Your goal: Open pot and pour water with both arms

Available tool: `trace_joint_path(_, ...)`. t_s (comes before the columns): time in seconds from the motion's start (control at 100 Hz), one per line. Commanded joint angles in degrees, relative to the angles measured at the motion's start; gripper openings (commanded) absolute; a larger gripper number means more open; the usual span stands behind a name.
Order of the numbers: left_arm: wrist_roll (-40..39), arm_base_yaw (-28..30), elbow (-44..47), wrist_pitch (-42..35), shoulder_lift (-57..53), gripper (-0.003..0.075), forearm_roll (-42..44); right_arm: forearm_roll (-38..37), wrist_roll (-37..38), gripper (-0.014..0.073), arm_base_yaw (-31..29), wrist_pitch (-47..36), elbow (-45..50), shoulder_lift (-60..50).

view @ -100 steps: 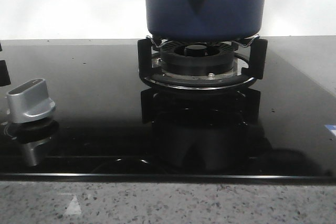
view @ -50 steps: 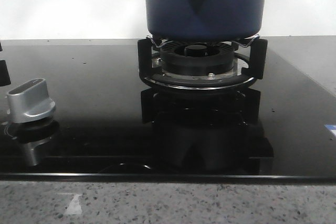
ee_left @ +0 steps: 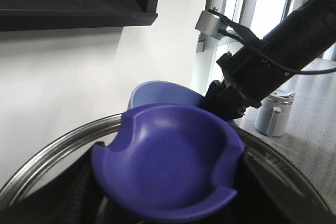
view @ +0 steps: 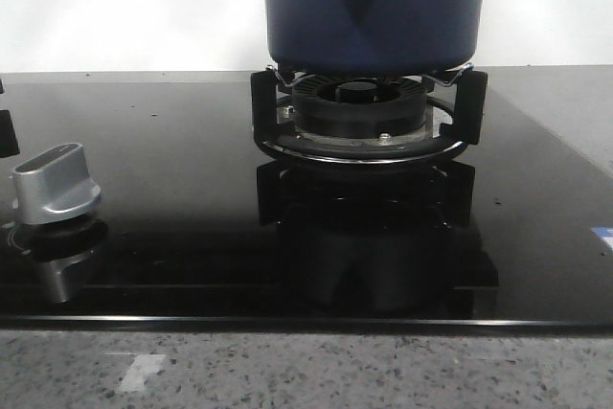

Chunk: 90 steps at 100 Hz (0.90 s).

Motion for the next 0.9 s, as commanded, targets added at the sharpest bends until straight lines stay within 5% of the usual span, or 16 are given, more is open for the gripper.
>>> trace_joint_path(0.0,-0.11,0.05,-1.95,1.61,-2.68,0.0377,-5.78,-5.49,0.37,-0.0062,1.96,-4.80,-2.03,-2.73)
trace_joint_path(0.66,-0.11,4.77,-1.95,2.72,-2.81,0.0377,-5.23,-36.46,8.04,-0.0062,12.10,-7.27,-2.03,-2.21)
trace_joint_path(0.89,-0.11,5.00,-1.95,2.83,-2.81,0.0377,-5.23,-41.95,8.38,-0.0062,14.63,-6.76,-2.03,-0.89)
